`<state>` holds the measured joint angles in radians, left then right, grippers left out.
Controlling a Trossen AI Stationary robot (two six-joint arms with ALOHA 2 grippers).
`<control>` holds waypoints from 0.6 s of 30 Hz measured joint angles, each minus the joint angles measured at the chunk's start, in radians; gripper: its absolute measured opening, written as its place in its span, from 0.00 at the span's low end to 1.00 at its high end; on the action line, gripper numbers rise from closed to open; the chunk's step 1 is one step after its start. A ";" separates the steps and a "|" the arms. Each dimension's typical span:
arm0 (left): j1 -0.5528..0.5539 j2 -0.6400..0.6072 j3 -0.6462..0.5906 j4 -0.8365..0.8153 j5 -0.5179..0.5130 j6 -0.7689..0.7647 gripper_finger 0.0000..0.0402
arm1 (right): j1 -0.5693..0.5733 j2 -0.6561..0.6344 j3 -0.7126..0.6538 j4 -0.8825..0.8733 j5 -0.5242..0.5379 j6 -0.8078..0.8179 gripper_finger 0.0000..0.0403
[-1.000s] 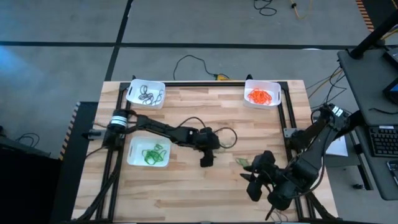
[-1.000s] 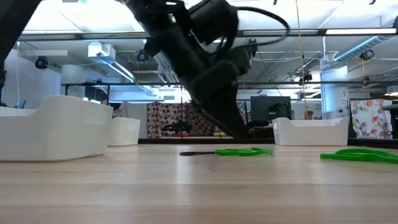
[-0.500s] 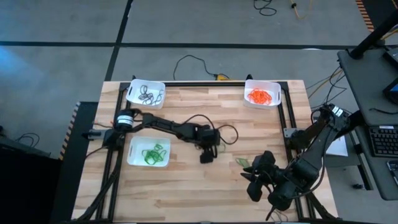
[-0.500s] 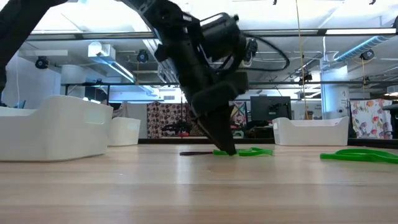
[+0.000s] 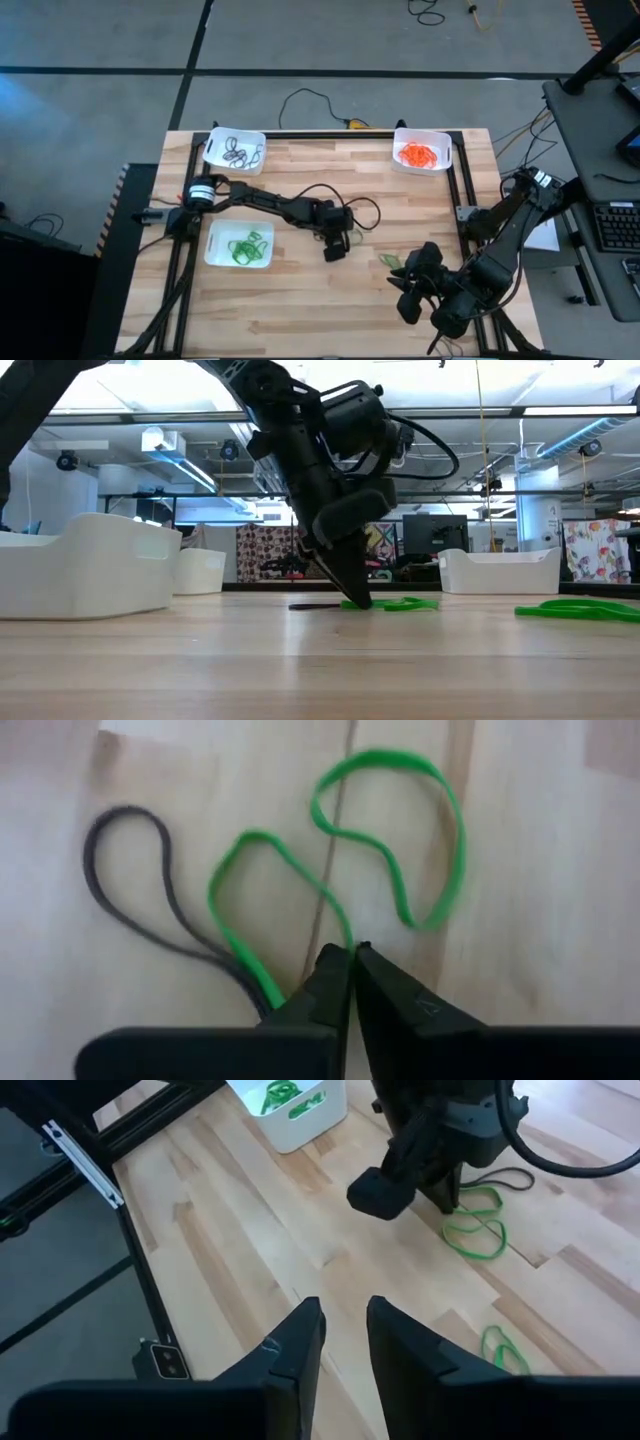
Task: Sort rubber bands into baskets
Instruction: Put the green rubber band into the bottom white bin
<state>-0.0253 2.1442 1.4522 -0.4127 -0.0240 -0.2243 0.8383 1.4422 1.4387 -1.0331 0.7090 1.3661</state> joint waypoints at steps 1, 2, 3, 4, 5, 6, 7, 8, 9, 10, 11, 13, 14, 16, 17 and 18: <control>-0.003 -0.009 0.001 -0.013 0.019 0.003 0.01 | 0.000 0.000 0.000 0.001 0.000 -0.006 0.19; -0.008 -0.019 0.003 -0.028 0.039 0.003 0.00 | 0.000 0.000 0.000 0.001 0.000 -0.011 0.19; -0.015 -0.032 0.003 -0.035 0.054 0.002 0.00 | 0.000 0.000 0.000 0.001 0.000 -0.016 0.19; -0.026 -0.049 0.004 -0.034 0.067 0.002 0.00 | 0.000 0.000 0.000 0.001 0.000 -0.018 0.19; -0.040 -0.071 0.005 -0.033 0.075 0.003 0.00 | 0.000 0.000 0.000 0.001 0.000 -0.024 0.18; -0.054 -0.096 0.005 -0.034 0.088 0.003 0.00 | 0.000 0.000 0.000 0.001 0.000 -0.033 0.18; -0.067 -0.121 0.007 -0.035 0.095 0.003 0.00 | 0.000 0.000 0.000 0.001 0.000 -0.044 0.18; -0.084 -0.147 0.007 -0.041 0.095 0.003 0.00 | 0.000 0.000 0.000 0.001 0.000 -0.051 0.17; -0.100 -0.171 0.005 -0.059 0.095 0.002 0.00 | 0.000 0.000 0.000 0.001 0.000 -0.061 0.17; -0.117 -0.191 0.002 -0.083 0.094 0.001 0.00 | 0.000 0.000 0.000 0.000 0.000 -0.068 0.17; -0.136 -0.213 0.000 -0.110 0.094 -0.005 0.00 | 0.000 0.000 0.000 -0.001 0.002 -0.072 0.17; -0.175 -0.263 -0.006 -0.187 0.092 -0.024 0.00 | 0.000 0.000 0.000 0.000 0.012 -0.088 0.17; -0.195 -0.291 -0.007 -0.226 0.091 -0.038 0.00 | 0.000 0.000 0.000 0.000 0.026 -0.096 0.17; -0.235 -0.348 -0.013 -0.309 0.087 -0.070 0.00 | 0.000 0.000 0.000 0.000 0.055 -0.112 0.18; -0.253 -0.371 -0.018 -0.358 0.077 -0.092 0.00 | 0.000 0.000 0.000 0.000 0.068 -0.121 0.18; -0.271 -0.396 -0.026 -0.400 0.059 -0.117 0.00 | 0.000 0.000 0.000 0.000 0.081 -0.128 0.17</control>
<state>-0.2963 1.7483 1.4265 -0.8123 0.0348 -0.3408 0.8379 1.4422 1.4387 -1.0332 0.7904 1.2380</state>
